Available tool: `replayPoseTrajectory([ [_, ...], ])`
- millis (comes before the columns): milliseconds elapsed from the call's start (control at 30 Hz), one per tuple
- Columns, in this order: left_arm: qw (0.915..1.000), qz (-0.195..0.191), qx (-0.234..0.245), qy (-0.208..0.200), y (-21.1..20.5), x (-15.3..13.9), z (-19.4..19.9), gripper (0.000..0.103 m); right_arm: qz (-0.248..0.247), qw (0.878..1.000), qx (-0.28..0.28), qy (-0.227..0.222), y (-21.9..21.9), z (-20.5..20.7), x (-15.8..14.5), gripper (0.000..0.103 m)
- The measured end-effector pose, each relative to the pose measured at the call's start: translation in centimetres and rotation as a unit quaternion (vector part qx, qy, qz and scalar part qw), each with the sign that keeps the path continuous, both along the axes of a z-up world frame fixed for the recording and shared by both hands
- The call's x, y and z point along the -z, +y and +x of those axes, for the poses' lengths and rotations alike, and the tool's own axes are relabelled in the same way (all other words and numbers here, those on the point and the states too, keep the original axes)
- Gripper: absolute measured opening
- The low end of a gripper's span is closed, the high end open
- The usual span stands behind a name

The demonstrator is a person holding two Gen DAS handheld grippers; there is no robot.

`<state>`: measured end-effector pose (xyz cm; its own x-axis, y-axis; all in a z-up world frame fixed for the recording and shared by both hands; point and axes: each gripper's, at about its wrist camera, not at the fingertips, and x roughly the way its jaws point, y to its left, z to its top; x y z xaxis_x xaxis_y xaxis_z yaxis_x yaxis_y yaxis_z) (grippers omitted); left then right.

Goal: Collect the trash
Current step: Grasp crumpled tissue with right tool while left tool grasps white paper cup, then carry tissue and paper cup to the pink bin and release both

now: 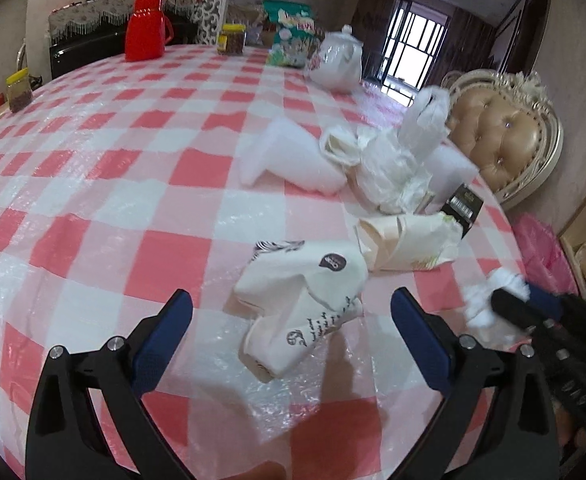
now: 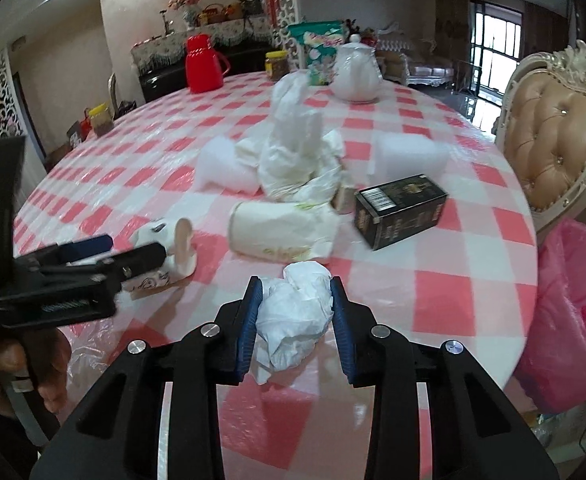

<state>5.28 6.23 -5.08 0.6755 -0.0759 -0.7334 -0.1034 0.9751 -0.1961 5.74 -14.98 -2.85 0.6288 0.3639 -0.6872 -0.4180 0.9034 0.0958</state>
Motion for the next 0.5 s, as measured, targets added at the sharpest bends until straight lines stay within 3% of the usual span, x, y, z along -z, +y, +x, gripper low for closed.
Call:
replayPoseTrajectory([
  [200,0.9996,0.019,0.002,0.019,-0.9,0.8,1.0,0.068,0.016,1.000,0.002,-0.017,-1.5,-0.3,-0.9,0.034],
  [500,0.9992,0.038,-0.007,0.005,-1.2,-0.2,0.5,0.067,0.024,0.999,0.015,-0.023,-3.2,-0.2,-1.1,0.034],
])
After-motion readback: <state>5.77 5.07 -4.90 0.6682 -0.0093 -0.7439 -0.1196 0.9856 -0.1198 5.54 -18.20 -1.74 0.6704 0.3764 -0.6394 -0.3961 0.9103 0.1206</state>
